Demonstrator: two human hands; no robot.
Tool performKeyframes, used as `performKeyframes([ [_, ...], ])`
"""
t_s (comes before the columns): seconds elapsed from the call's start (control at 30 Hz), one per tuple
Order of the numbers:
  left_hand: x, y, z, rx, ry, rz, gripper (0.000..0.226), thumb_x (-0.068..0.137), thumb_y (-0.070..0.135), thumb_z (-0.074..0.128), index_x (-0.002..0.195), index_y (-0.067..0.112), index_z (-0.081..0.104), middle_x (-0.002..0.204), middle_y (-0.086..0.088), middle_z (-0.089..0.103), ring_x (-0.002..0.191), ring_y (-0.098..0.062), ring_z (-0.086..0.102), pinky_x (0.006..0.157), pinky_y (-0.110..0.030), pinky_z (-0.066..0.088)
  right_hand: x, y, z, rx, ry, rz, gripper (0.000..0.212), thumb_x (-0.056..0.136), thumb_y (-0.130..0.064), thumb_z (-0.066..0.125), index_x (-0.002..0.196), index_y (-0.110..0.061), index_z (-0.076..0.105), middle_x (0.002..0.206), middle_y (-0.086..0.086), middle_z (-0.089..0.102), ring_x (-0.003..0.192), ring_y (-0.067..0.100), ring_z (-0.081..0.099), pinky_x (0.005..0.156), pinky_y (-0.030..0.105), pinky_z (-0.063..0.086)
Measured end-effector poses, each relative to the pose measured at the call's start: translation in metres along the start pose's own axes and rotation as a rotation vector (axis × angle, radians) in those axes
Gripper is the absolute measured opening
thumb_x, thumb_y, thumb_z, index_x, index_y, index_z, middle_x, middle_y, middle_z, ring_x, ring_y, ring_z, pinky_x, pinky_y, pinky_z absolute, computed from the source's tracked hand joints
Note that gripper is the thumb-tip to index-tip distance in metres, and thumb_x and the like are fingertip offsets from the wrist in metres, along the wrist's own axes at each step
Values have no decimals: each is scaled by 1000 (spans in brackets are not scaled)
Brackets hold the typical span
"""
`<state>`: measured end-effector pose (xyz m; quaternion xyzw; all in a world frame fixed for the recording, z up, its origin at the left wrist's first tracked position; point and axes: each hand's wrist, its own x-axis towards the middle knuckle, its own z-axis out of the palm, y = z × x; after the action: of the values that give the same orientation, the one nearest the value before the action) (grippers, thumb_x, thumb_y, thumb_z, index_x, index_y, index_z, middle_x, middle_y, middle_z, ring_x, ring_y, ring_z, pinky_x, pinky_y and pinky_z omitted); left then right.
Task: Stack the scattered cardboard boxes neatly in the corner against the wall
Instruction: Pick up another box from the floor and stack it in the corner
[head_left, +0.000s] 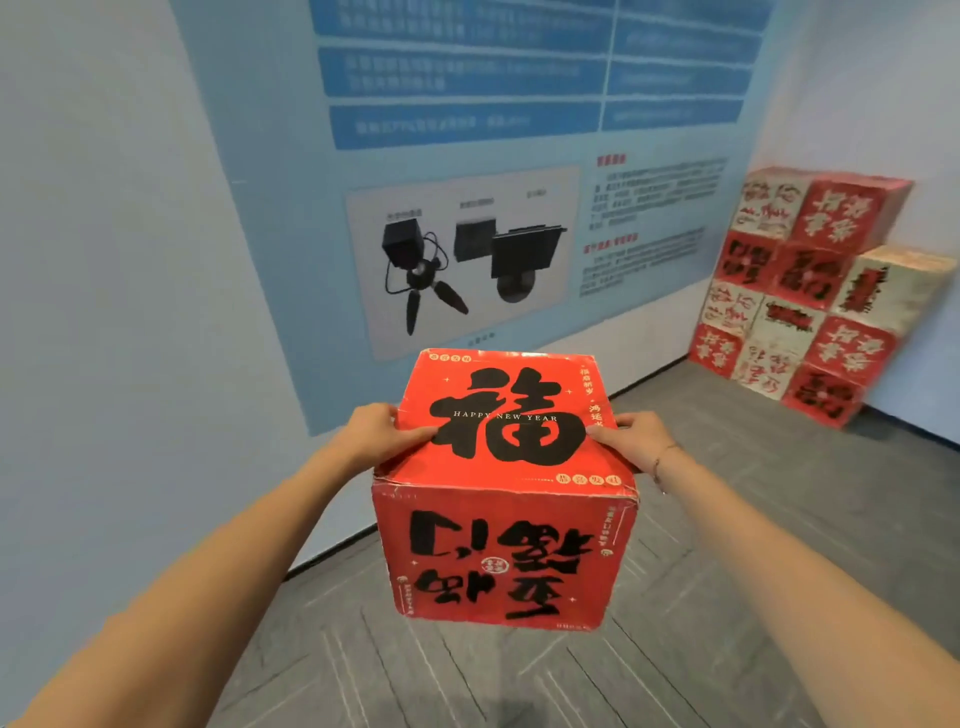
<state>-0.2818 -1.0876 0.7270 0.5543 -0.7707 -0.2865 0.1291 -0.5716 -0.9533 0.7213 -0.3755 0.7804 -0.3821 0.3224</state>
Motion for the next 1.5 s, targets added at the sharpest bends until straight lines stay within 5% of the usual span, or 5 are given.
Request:
performKeyframes([
  [0.53,202,233,115,-21,-263,402,56,79,56,66,107,8,67,101,-8,70,87,-22,64,78,-33,53,84,59,-179,99,482,239,20,85,-36,65,73,-20,59,82,6,67,85,25,67,86,41,54],
  [0.8,267,376,187,-79,-287,513,43,81,51,67,94,11,67,90,-6,68,82,-22,64,79,-34,53,149,92,-306,81,535,274,35,88,-31,61,102,1,64,83,8,64,62,10,58,52,19,42],
  [1.13,355,521,271,-117,-301,573,45,80,48,69,101,8,69,95,-7,71,77,-19,63,66,-29,51,237,128,-436,128,540,255,15,87,-33,63,85,-20,55,78,-4,63,70,9,62,59,20,47],
  [1.27,392,580,308,-112,-343,581,49,80,50,69,107,9,66,102,-7,69,83,-20,63,75,-31,53,271,149,-481,135,578,267,17,88,-30,62,95,-15,57,77,-4,62,68,8,61,55,18,45],
  [1.5,474,684,371,-112,-446,624,46,80,46,71,105,7,67,91,-2,66,74,-13,60,53,-17,43,354,189,-567,131,656,303,22,88,-31,62,100,-13,60,86,3,67,76,15,65,68,26,54],
])
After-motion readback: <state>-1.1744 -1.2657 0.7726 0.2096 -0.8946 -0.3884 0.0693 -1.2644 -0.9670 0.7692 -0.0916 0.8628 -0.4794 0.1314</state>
